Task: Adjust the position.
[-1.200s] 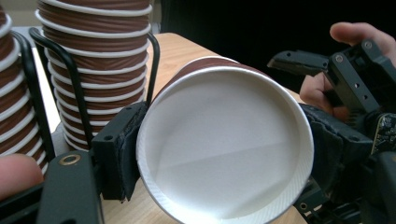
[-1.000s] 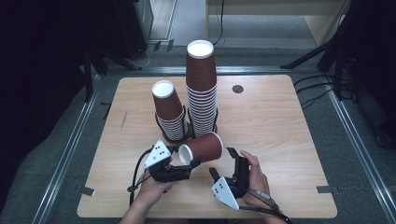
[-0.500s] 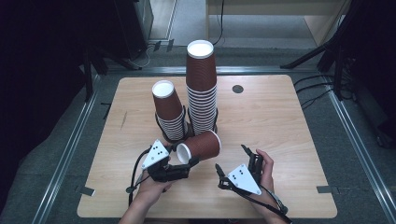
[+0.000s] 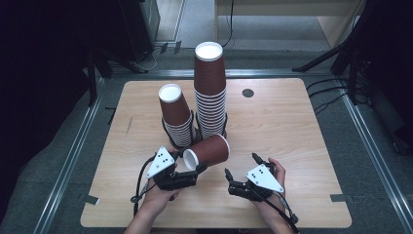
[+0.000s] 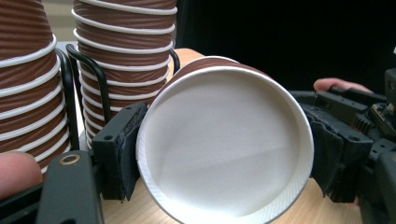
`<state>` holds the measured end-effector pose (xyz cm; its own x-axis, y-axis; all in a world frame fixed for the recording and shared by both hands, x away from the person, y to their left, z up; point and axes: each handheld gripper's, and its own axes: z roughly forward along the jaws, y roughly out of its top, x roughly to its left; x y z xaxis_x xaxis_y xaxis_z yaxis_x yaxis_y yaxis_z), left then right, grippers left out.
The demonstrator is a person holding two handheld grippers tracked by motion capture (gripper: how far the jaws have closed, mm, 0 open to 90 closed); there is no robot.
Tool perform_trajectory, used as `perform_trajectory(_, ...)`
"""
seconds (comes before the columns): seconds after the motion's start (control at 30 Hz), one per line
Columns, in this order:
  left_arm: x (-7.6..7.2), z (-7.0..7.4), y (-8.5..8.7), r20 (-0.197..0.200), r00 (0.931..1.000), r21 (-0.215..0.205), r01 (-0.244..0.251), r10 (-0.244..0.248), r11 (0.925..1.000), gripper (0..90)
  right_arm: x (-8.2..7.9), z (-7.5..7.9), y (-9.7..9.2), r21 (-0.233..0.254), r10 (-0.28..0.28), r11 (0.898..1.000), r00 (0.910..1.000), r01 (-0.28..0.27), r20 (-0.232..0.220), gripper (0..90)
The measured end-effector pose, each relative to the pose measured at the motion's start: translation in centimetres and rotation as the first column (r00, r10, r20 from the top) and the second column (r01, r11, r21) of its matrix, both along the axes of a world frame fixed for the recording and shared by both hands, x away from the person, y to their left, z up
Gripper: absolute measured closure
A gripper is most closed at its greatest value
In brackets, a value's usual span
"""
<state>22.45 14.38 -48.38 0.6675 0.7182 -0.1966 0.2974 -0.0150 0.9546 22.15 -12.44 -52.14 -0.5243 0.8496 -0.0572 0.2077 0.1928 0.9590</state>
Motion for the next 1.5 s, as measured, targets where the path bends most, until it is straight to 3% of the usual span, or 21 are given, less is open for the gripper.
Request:
perform_trajectory(0.1,0.0,0.0,-0.1,0.003,1.0,0.002,-0.001,0.001,1.0,22.7,0.0,-0.1,0.1,0.063,0.01,0.998,0.9996,-0.008,-0.027,5.2)
perform_trajectory(0.37,0.0,-0.2,0.0,0.018,0.9998,-0.007,-0.012,0.012,0.9999,22.6,-0.2,0.0,0.4,0.113,0.002,0.994,0.9963,0.008,-0.086,4.2)
perform_trajectory(0.47,-0.1,-0.2,0.0,0.024,0.9997,-0.014,-0.011,0.011,0.9998,22.6,-0.3,0.2,0.5,0.174,0.026,0.985,0.9905,-0.002,-0.135,0.9)
perform_trajectory(0.67,-0.1,-0.3,0.0,0.029,0.9995,-0.023,-0.011,0.012,0.9997,22.6,-0.4,0.2,0.8,0.243,0.058,0.97,0.9797,-0.01,-0.192,0.0)
perform_trajectory(0.73,-0.1,-0.3,0.0,0.032,0.9994,-0.03,-0.012,0.013,0.9995,22.6,-0.3,0.4,0.7,0.29,0.079,0.957,0.9745,-0.015,-0.21,0.0)
perform_trajectory(0.9,-0.1,-0.3,0.1,0.037,0.9993,-0.038,-0.01,0.012,0.9992,22.6,-0.3,0.9,0.3,0.438,0.117,0.899,0.9669,-0.007,-0.227,0.0)
perform_trajectory(1.03,-0.1,-0.4,0.0,0.037,0.9993,-0.037,-0.009,0.011,0.9993,22.6,-0.1,1.2,0.0,0.518,0.136,0.855,0.9518,0.027,-0.275,0.0)
perform_trajectory(1.17,-0.2,-0.5,-0.2,0.044,0.999,-0.041,-0.007,0.009,0.9991,22.6,0.0,1.1,0.0,0.572,0.152,0.818,0.9356,0.062,-0.319,0.0)
perform_trajectory(1.3,-0.2,-0.7,-0.4,0.057,0.9983,-0.044,-0.011,0.014,0.999,22.6,-0.1,1.2,0.1,0.614,0.171,0.786,0.9297,0.071,-0.326,0.0)
perform_trajectory(1.5,-0.3,-0.7,-0.9,0.066,0.9978,-0.047,-0.005,0.008,0.9989,22.6,-0.2,1.4,0.2,0.681,0.211,0.726,0.9117,0.095,-0.352,0.0)
